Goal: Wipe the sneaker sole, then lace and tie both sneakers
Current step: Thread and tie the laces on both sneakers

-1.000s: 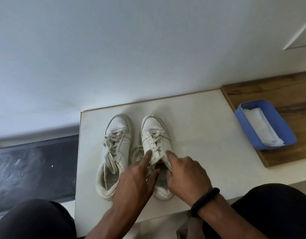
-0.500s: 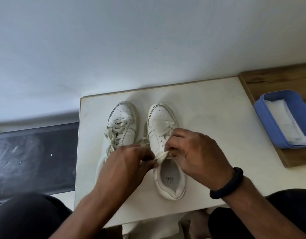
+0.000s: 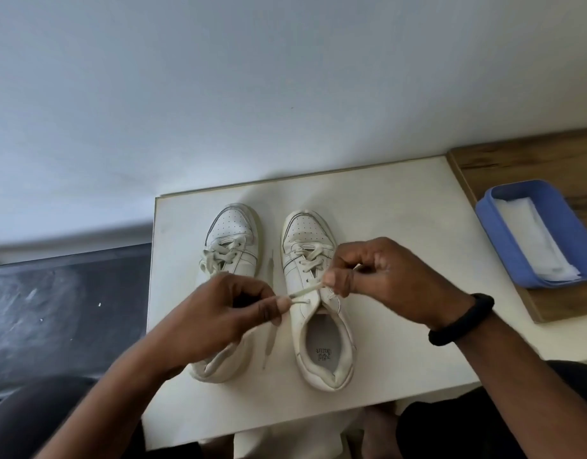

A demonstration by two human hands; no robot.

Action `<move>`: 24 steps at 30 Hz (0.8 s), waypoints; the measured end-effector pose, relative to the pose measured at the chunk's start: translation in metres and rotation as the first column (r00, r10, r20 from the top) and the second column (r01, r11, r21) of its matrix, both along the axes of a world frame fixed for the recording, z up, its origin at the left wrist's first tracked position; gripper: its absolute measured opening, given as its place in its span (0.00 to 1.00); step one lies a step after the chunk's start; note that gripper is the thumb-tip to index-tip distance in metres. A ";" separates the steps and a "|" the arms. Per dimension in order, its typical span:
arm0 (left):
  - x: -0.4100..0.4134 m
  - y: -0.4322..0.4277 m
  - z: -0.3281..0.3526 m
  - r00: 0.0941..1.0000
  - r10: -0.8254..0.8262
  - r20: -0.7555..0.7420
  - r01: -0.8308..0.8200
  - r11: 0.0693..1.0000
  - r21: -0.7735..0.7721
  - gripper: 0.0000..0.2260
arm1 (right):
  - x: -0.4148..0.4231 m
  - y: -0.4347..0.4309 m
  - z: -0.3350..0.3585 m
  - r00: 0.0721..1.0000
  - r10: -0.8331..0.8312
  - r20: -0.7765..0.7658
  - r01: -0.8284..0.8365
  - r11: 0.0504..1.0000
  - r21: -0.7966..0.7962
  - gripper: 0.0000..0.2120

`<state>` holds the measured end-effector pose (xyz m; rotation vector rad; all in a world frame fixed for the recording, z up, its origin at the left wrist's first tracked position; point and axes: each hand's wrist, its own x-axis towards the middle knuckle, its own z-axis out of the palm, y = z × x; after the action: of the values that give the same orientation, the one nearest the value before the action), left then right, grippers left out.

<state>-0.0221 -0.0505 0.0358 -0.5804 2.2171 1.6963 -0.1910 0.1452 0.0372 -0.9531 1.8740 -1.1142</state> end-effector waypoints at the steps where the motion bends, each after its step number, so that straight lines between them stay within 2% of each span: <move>1: -0.001 -0.002 0.001 0.998 0.060 -0.023 -0.059 0.997 0.043 0.16 | -0.004 0.002 0.002 0.998 -0.019 0.054 0.020 1.000 -0.016 0.18; 5: -0.003 -0.010 0.000 0.972 0.193 -0.137 -0.178 0.978 0.110 0.19 | -0.012 0.011 0.007 0.973 -0.067 0.219 0.081 0.995 -0.058 0.17; 8: -0.006 -0.013 -0.002 0.934 0.324 -0.151 -0.264 0.911 0.317 0.25 | -0.014 0.012 0.012 0.931 -0.098 0.351 0.152 0.980 -0.129 0.17; 9: -0.008 -0.012 -0.003 0.914 0.381 -0.137 -0.293 0.856 0.425 0.24 | -0.015 0.012 0.014 0.907 -0.116 0.406 0.193 0.969 -0.156 0.18; 11: -0.014 -0.007 -0.001 0.884 0.457 -0.097 -0.310 0.730 0.610 0.14 | -0.017 0.012 0.020 0.838 -0.157 0.522 0.298 0.934 -0.198 0.17; 13: -0.021 -0.001 0.000 0.868 0.497 -0.003 -0.339 0.595 0.728 0.16 | -0.020 0.011 0.023 0.772 -0.197 0.604 0.396 0.893 -0.215 0.14; 16: -0.028 0.008 -0.002 0.821 0.557 0.125 -0.419 0.439 0.795 0.14 | -0.022 0.011 0.022 0.689 -0.250 0.680 0.503 0.841 -0.201 0.13; 20: -0.031 0.001 -0.002 0.664 0.718 0.207 -0.520 0.245 0.818 0.09 | -0.026 0.011 0.023 0.547 -0.250 0.799 0.608 0.775 -0.173 0.11; 21: -0.030 -0.004 -0.003 0.630 0.752 0.192 -0.528 0.234 0.817 0.07 | -0.028 0.013 0.024 0.512 -0.255 0.821 0.639 0.751 -0.165 0.11; 22: -0.029 -0.007 -0.006 0.608 0.778 0.155 -0.538 0.261 0.801 0.06 | -0.031 0.014 0.024 0.483 -0.264 0.835 0.670 0.725 -0.159 0.12; 24: -0.028 -0.011 -0.013 0.574 0.819 0.021 -0.626 0.422 0.656 0.05 | -0.035 0.017 0.023 0.443 -0.306 0.843 0.729 0.670 -0.141 0.14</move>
<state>-0.0500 -0.0612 0.0228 -1.3157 1.3895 2.9603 -0.2264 0.1625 0.0606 0.0522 1.1403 -2.0755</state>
